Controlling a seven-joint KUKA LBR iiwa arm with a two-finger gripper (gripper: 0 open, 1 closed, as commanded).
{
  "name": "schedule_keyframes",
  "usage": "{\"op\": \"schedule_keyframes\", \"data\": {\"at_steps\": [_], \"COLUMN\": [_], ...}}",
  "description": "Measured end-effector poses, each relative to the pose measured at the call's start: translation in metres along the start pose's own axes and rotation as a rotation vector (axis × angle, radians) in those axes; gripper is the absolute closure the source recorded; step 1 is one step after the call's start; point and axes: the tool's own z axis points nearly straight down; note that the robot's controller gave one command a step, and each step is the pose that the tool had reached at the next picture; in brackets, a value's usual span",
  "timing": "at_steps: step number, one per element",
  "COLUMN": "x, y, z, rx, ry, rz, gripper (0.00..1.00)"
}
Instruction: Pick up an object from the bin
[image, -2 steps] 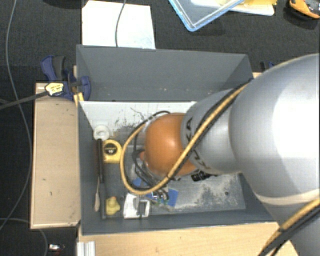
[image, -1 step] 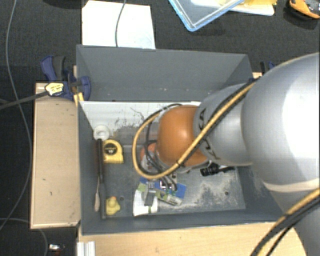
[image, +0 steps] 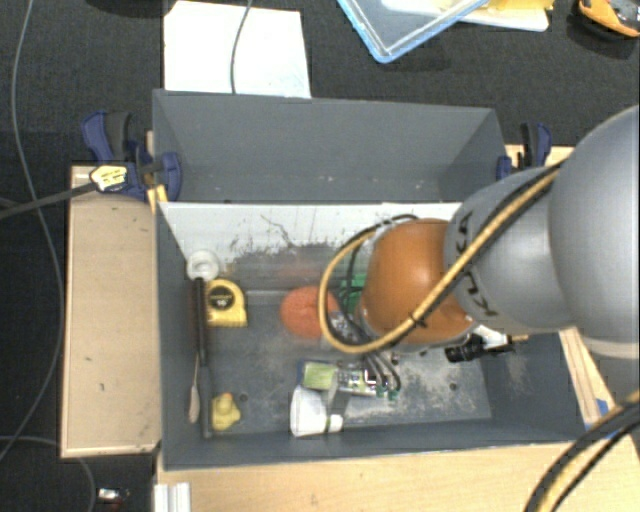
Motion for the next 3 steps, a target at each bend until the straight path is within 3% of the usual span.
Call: {"op": "schedule_keyframes", "data": {"at_steps": [1,2,3], "x": [-0.005,-0.034,-0.034], "y": [-0.01,-0.04,-0.04], "z": [0.0,-0.021,-0.021], "rx": [0.001,0.001,0.001], "ry": [0.004,-0.001,-0.001], "rz": [0.02,-0.135,-0.133], "gripper": [0.0,1.0,1.0]}}
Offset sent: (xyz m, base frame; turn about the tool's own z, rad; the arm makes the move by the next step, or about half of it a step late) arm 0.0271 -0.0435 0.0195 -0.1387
